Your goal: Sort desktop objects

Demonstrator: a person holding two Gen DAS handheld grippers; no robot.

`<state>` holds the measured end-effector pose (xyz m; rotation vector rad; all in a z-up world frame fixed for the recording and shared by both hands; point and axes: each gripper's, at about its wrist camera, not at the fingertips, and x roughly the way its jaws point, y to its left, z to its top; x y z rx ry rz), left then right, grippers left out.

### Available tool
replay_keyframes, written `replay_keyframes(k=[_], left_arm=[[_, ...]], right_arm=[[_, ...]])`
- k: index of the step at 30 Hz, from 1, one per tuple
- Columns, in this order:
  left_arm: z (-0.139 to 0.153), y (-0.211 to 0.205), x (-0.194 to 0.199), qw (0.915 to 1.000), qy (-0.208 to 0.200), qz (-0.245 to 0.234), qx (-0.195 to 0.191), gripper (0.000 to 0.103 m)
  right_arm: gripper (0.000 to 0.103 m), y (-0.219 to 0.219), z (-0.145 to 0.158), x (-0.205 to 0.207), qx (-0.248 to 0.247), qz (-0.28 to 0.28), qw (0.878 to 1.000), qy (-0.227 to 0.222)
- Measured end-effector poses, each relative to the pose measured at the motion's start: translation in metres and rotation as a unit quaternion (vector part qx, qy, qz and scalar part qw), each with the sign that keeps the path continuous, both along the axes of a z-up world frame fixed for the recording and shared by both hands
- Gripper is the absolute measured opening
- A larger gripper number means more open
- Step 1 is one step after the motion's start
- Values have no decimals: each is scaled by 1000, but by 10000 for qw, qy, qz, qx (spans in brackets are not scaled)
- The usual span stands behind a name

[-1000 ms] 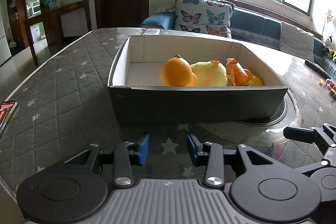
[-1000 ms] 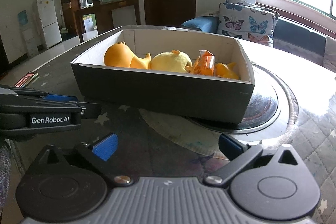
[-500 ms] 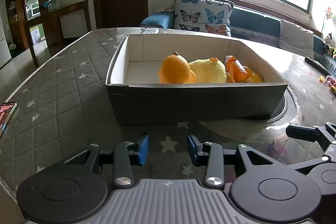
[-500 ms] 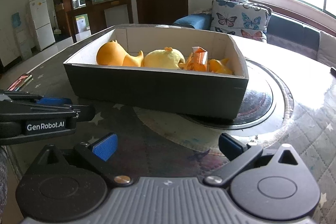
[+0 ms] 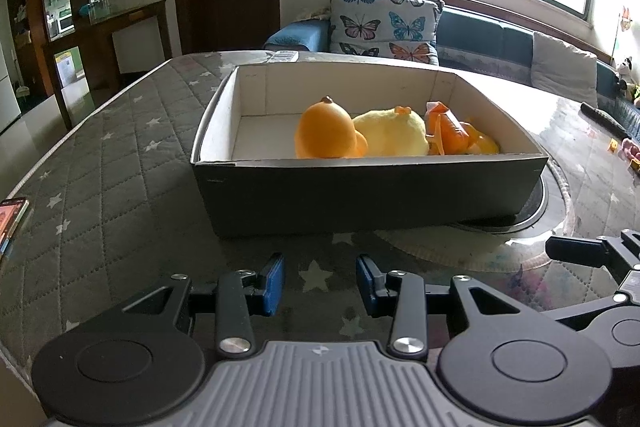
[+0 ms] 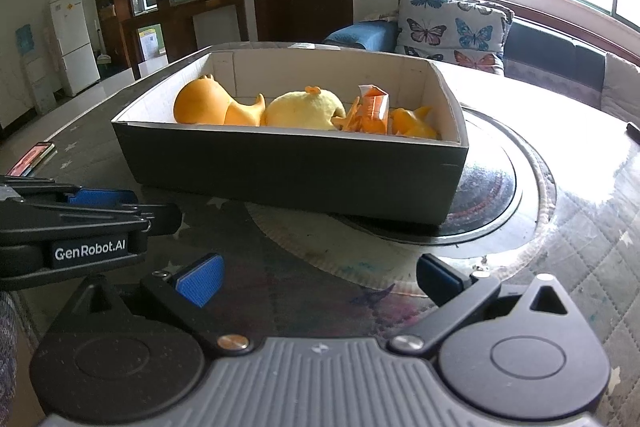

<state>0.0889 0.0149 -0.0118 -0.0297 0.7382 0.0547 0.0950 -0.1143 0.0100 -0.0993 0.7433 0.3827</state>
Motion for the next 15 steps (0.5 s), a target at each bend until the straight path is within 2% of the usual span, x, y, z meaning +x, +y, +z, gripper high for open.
replay_keyframes(k=[15], left_arm=[[6, 0, 13, 10000, 31, 56, 76, 41]], right_arm=[[103, 5, 4, 14, -29, 68, 9999, 97]])
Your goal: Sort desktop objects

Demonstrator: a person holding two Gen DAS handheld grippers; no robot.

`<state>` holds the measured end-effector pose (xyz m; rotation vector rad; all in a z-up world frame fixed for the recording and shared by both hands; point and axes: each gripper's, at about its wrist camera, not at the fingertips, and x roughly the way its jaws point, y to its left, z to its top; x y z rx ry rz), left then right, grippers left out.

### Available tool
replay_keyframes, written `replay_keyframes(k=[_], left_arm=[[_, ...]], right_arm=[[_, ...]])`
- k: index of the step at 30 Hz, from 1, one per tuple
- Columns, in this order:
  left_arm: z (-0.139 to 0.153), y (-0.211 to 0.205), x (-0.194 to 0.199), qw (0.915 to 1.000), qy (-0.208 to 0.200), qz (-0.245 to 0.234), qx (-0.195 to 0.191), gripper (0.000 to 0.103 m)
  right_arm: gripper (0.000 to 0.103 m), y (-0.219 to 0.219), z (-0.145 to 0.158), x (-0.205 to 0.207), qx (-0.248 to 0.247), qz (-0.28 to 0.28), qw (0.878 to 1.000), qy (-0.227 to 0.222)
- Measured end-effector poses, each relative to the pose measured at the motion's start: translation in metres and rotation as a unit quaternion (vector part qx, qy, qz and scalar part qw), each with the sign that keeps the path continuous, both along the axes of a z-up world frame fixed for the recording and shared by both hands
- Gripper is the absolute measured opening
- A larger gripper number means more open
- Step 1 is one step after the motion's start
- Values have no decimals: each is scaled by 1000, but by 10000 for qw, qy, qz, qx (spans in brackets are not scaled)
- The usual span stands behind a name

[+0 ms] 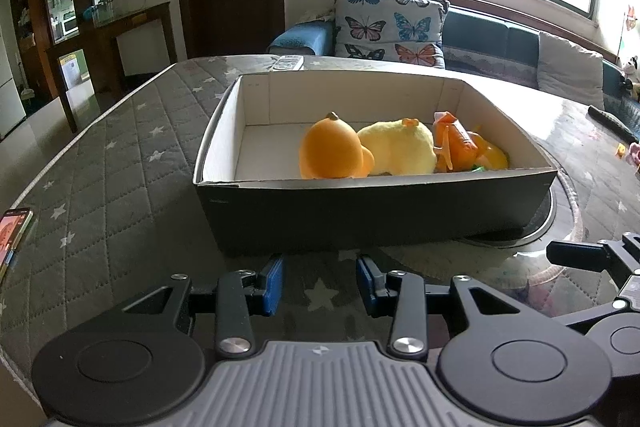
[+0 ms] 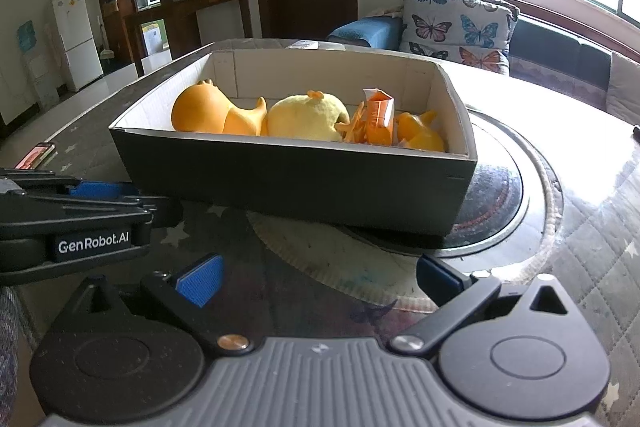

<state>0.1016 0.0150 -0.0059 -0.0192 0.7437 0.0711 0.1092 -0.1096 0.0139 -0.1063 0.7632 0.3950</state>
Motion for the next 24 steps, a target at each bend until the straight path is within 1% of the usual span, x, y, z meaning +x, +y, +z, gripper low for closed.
replay_keyframes(k=[24], left_arm=[[3, -2, 20, 9999, 97, -51, 32, 41]], right_arm=[[103, 2, 0, 26, -38, 33, 9999, 123]])
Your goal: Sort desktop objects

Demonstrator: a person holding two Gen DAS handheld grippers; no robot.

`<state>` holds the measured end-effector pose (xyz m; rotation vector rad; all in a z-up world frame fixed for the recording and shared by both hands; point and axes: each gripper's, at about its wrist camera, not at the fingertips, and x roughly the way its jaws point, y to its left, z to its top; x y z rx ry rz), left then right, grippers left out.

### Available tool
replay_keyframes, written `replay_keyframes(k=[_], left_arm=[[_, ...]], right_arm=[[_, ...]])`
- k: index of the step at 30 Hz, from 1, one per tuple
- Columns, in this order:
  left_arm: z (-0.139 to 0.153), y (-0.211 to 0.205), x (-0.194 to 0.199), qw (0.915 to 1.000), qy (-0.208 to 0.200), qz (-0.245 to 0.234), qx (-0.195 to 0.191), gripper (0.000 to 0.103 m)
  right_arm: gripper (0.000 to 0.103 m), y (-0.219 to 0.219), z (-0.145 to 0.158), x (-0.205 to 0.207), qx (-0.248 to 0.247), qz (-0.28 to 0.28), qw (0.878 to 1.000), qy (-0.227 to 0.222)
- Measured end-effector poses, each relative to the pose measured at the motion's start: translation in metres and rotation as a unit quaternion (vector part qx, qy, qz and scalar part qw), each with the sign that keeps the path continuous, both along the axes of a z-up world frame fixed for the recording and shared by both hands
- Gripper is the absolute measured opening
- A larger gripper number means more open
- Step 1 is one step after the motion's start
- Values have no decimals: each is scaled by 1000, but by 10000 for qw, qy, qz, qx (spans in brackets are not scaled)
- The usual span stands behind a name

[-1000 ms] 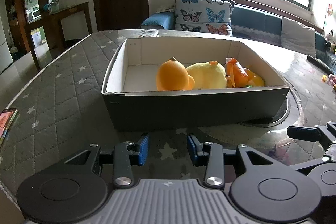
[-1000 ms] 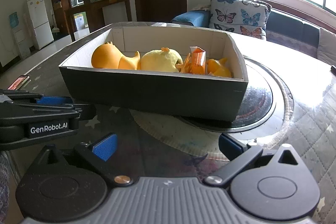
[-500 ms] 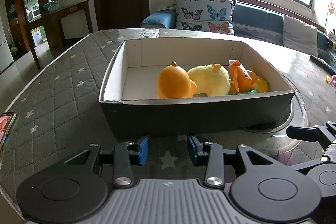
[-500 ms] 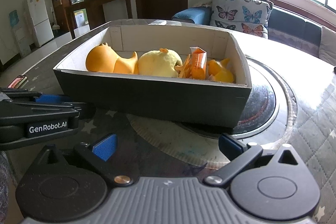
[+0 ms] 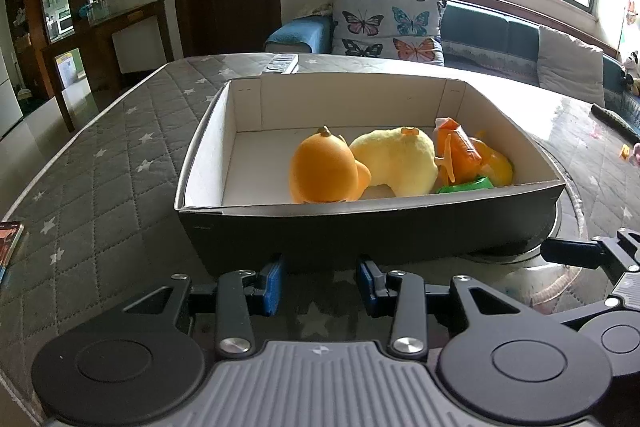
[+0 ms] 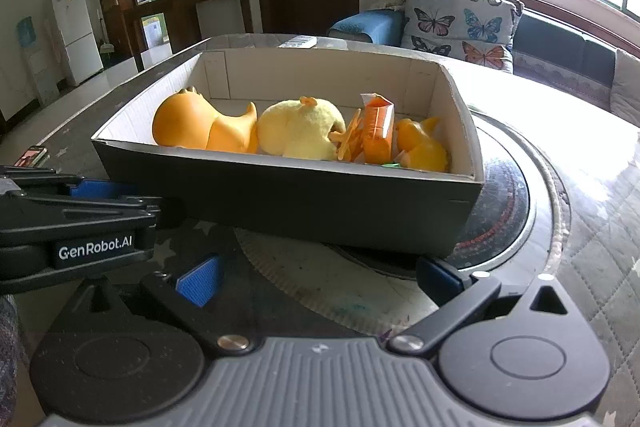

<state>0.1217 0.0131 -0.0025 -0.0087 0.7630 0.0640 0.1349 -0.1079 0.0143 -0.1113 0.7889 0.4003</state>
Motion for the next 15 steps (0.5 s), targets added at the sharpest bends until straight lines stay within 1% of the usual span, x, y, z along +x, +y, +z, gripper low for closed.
replay_keyframes(k=[15], left_arm=[[-2, -3, 13, 9999, 104, -17, 0, 41]], right_arm=[[103, 1, -1, 12, -7, -6, 10000, 84]])
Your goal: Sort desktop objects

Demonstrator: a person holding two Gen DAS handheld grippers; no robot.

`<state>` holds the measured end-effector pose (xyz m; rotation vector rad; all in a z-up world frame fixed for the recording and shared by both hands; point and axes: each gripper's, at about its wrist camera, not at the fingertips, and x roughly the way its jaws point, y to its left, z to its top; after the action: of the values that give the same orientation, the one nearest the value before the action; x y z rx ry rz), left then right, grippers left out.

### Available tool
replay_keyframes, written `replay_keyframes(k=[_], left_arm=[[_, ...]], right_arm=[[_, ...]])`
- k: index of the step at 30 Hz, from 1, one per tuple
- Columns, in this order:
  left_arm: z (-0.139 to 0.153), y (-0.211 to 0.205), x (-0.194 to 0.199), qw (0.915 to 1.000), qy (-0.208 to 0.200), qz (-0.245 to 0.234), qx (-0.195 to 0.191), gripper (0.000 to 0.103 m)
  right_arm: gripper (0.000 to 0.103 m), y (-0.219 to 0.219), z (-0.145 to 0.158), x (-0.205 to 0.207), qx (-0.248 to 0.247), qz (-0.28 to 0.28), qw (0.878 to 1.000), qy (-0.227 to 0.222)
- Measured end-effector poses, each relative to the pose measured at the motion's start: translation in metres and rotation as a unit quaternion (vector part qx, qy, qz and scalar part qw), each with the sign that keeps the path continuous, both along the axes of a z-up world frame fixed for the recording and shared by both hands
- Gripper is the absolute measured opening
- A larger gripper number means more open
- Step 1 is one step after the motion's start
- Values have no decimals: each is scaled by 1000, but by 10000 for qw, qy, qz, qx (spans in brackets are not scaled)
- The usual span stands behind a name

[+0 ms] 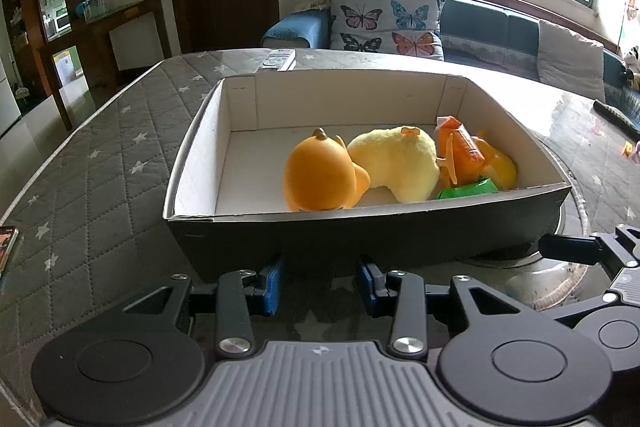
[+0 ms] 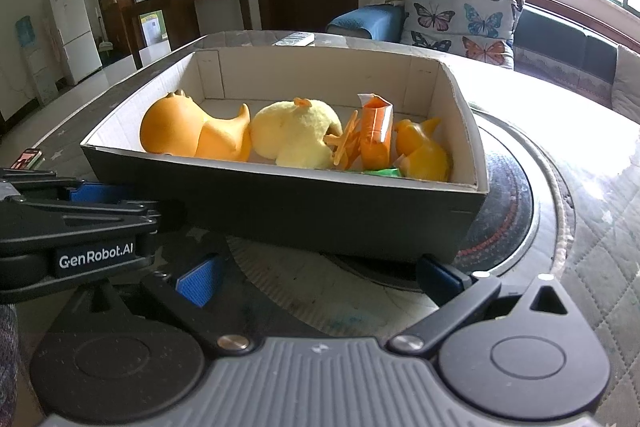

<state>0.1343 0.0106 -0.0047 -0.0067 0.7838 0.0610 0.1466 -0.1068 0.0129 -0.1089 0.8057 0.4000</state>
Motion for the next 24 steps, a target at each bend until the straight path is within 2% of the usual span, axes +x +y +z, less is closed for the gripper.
replay_keyframes(k=[24], left_arm=[[-4, -2, 6, 9998, 185, 73, -20, 40]], right_arm=[[103, 3, -2, 5, -51, -23, 10000, 80]])
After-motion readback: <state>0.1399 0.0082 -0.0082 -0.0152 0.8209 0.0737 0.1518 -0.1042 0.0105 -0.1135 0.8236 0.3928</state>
